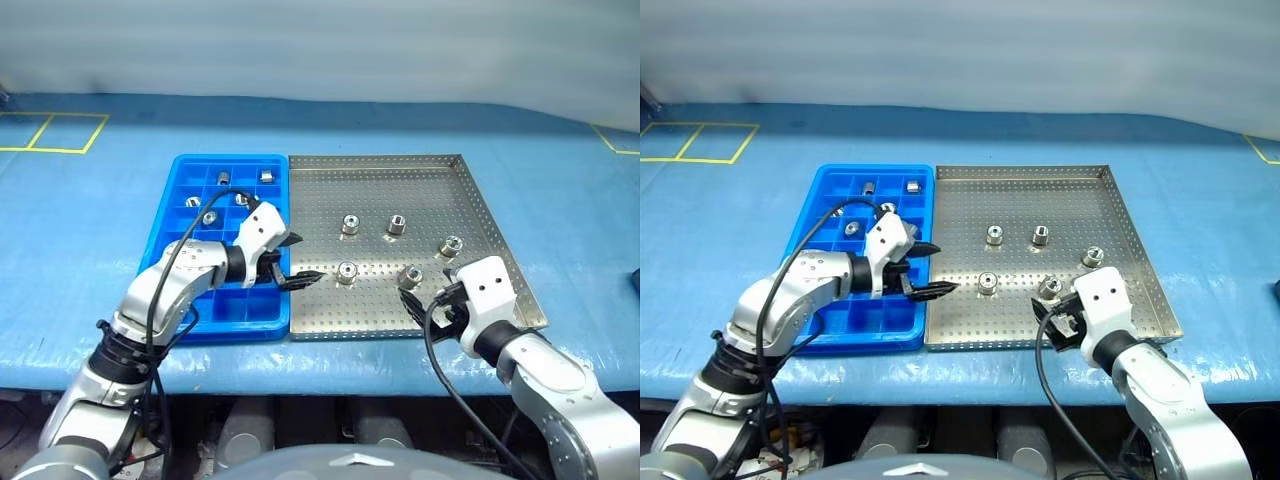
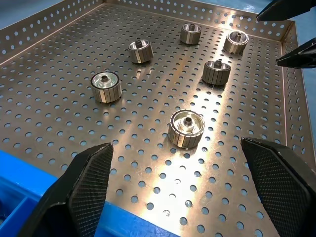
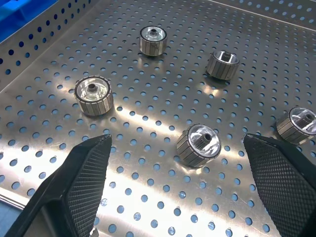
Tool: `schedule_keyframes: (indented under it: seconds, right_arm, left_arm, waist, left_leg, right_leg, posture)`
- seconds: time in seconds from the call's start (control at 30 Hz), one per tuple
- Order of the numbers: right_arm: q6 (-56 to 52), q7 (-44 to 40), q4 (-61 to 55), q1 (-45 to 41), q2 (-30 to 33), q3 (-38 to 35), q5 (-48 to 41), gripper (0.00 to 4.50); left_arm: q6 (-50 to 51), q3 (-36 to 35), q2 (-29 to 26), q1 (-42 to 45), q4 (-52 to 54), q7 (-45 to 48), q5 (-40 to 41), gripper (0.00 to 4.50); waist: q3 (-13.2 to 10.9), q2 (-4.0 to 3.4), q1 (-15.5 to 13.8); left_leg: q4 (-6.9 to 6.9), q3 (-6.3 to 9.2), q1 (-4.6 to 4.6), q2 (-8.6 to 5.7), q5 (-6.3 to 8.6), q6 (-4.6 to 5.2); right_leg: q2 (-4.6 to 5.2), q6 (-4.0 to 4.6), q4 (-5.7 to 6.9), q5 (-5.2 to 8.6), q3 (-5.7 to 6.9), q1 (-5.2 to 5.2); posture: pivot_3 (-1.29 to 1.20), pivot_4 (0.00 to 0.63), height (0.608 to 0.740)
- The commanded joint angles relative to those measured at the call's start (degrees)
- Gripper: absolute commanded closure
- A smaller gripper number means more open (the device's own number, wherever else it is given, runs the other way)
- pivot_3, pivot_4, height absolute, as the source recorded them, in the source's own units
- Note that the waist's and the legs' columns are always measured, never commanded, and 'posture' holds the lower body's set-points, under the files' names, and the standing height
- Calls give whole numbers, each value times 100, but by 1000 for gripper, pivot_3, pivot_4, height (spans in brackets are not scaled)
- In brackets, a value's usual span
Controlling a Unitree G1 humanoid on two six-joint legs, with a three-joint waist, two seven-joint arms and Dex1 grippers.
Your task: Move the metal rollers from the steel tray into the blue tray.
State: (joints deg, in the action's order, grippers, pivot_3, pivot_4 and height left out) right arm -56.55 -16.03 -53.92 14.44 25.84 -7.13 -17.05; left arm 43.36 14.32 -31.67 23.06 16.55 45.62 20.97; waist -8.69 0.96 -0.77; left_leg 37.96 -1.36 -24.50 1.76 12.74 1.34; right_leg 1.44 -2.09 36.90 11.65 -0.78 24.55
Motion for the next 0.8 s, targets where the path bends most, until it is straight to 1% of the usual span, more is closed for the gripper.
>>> schedule_keyframes:
  seconds: [0.03, 0.37, 0.67, 0.7, 0.8]
  right_arm:
    - [229, 13, -98, 10, 102, -23, 97, 20]
    - [460, -226, -74, 74, 160, 37, 14, 20]
    - [556, -216, -1, 85, 142, 73, 98, 20]
    - [563, -209, 7, 83, 137, 83, 106, 20]
    - [600, -161, 12, 137, 95, 90, 145, 20]
  left_arm:
    - [32, -88, 26, 10, 292, -60, 51, 0]
    - [88, -206, 38, -33, 311, -211, 109, 0]
    - [20, -216, 44, 23, 290, -172, 115, 0]
    - [59, -198, 55, 76, 258, -146, 134, 0]
    - [151, 259, 63, 486, 8, -7, -99, 0]
  waist:
    - [0, 0, -5]
    - [0, 0, -12]
    - [0, 0, -14]
    - [0, 0, -14]
    - [-1, 3, -49]
  left_leg:
    - [0, 0, 0, 0, 0, 0]
    - [1, 0, 0, -1, 0, 0]
    - [1, 1, 0, -1, 0, 0]
    - [1, 0, 0, -1, 0, 0]
    - [3, 2, -1, -2, 0, 0]
  right_leg:
    - [0, 0, 0, 0, 0, 0]
    - [0, 0, 0, 0, 1, 0]
    - [0, 0, 0, 0, 1, -1]
    - [0, 0, 0, 0, 1, -1]
    - [0, 0, 2, 0, 2, -1]
  posture:
    - [35, 150, 740]
    - [44, 150, 740]
    - [44, 150, 740]
    - [46, 150, 740]
    - [41, 150, 740]
